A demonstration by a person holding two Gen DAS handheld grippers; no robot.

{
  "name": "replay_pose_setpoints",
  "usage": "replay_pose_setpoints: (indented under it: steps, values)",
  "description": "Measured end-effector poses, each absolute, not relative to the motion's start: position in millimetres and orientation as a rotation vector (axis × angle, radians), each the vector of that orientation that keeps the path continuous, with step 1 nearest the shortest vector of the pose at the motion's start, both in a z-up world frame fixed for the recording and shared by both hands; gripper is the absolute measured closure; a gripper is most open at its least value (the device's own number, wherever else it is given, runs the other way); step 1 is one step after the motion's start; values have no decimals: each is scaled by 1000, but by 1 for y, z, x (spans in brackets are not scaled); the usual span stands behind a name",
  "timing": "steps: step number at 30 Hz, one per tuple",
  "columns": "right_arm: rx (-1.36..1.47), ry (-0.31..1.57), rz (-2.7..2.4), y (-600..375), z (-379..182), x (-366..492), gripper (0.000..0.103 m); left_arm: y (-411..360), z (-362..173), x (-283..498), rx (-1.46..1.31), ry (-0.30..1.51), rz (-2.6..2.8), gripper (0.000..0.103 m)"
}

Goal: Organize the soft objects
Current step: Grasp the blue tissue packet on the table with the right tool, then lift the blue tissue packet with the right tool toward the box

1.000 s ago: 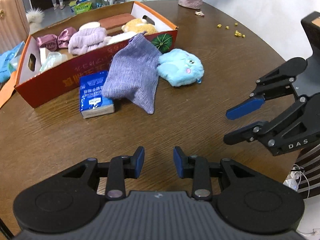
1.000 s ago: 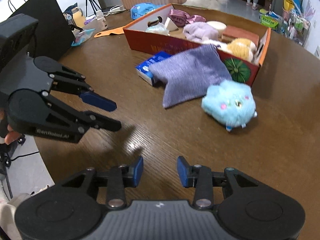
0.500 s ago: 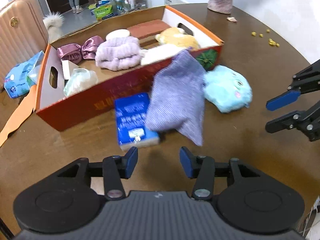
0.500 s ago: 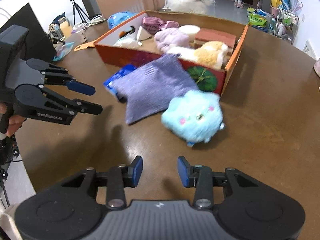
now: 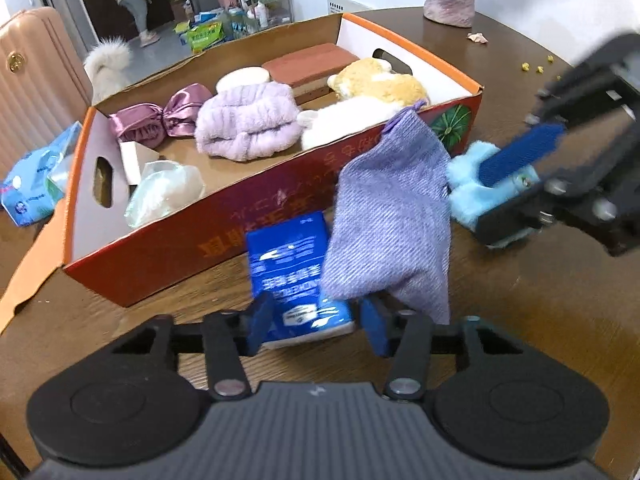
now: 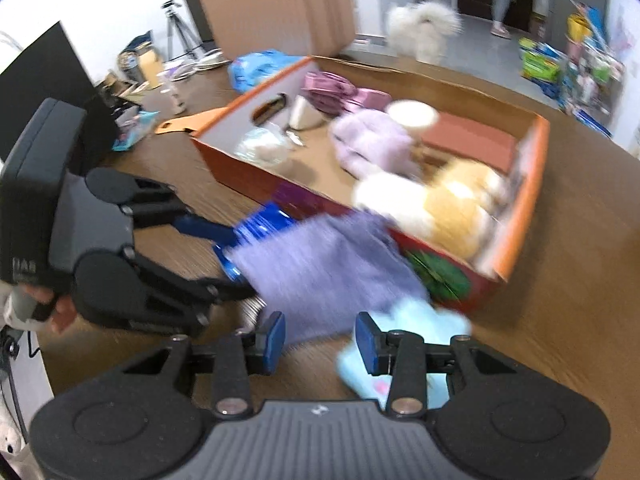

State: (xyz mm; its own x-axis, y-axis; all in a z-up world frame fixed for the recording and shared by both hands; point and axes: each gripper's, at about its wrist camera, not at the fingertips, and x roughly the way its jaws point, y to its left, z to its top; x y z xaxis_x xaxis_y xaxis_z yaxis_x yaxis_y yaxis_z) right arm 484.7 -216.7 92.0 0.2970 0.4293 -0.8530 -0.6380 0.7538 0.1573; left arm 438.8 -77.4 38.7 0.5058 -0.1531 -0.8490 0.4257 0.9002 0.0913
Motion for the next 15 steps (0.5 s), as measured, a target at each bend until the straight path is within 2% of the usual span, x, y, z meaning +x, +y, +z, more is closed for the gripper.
replay_pose_setpoints:
  steps: [7,15]
  values:
    - [-264,1045,809,-140,85,515,66,-30,40,432,299,1002,-325,55]
    - [-329,1122,864,-75,55,541,68,39,52,424,26,1096,-350,57]
